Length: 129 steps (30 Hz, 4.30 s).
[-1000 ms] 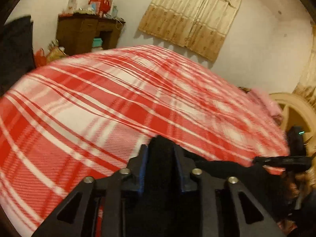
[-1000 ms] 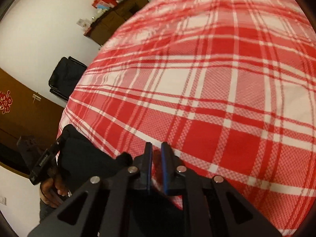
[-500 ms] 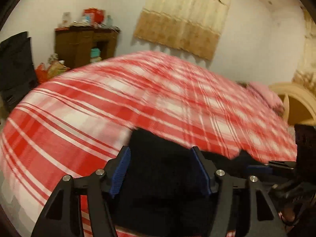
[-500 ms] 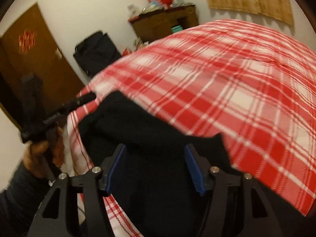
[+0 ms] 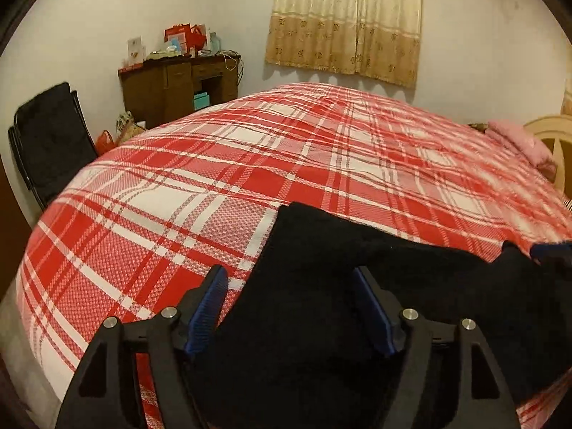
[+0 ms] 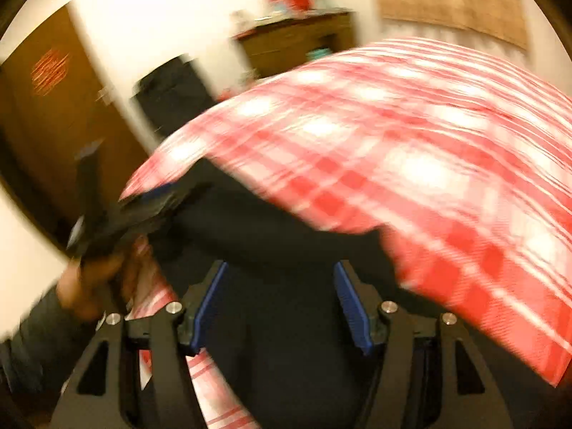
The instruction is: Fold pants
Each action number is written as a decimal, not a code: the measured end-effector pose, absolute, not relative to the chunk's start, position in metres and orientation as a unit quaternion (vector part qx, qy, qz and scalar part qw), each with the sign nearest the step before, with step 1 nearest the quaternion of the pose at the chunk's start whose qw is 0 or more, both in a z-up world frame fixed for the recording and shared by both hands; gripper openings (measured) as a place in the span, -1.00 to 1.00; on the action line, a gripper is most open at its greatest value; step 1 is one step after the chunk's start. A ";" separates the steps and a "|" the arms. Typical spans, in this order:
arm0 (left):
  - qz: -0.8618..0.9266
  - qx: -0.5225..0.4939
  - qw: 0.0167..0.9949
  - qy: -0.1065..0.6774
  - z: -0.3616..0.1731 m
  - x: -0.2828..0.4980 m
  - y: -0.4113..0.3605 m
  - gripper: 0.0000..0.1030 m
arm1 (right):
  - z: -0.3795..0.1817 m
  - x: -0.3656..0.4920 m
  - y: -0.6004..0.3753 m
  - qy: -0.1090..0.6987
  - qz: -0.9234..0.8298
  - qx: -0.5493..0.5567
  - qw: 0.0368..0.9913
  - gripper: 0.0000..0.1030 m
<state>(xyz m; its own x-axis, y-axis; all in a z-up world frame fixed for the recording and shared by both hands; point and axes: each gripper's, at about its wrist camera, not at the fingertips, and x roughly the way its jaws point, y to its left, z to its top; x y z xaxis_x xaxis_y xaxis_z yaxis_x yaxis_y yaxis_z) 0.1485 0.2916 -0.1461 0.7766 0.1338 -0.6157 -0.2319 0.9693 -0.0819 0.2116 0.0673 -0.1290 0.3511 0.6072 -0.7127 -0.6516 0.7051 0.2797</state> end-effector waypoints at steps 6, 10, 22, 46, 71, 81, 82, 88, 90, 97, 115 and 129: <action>0.091 -0.096 0.941 0.312 -0.146 0.149 0.295 0.48 | -0.158 0.271 0.052 0.516 0.338 0.062 0.785 -0.06; 0.105 -0.102 0.937 0.316 -0.144 0.150 0.295 0.48 | -0.164 0.275 0.051 0.525 0.345 0.069 0.775 -0.65; 0.143 -0.111 0.935 0.304 -0.132 0.122 0.294 0.52 | -0.142 0.230 0.049 0.465 0.321 -0.031 0.825 0.01; 0.184 0.001 0.918 0.352 -0.149 0.121 0.240 0.77 | -0.174 0.115 0.022 0.434 0.322 -0.134 0.830 0.04; 0.117 0.011 0.911 0.395 -0.155 0.124 0.175 0.77 | -0.164 0.118 -0.076 0.425 0.223 -0.075 0.874 0.18; 0.093 0.004 0.922 0.376 -0.134 0.117 0.156 0.77 | -0.166 0.105 -0.074 0.407 0.227 -0.119 0.877 0.24; 0.086 0.007 0.924 0.373 -0.131 0.116 0.150 0.77 | -0.163 0.103 -0.078 0.408 0.228 -0.111 0.877 0.24; 0.041 0.017 0.921 0.387 -0.146 0.118 0.122 0.77 | -0.156 0.103 -0.124 0.416 0.181 -0.053 0.890 0.41; 0.037 0.017 0.913 0.405 -0.158 0.120 0.118 0.77 | -0.159 0.111 -0.146 0.435 0.165 -0.014 0.885 0.41; 0.041 0.016 0.919 0.393 -0.159 0.117 0.118 0.77 | -0.138 0.101 -0.202 0.424 0.147 0.056 0.892 0.42; 0.040 0.011 0.920 0.389 -0.159 0.111 0.114 0.77 | -0.077 0.052 -0.472 0.382 -0.061 0.260 0.885 0.37; 0.050 -0.009 0.920 0.389 -0.155 0.108 0.131 0.77 | -0.118 0.048 -0.500 0.401 0.028 0.356 0.843 -0.11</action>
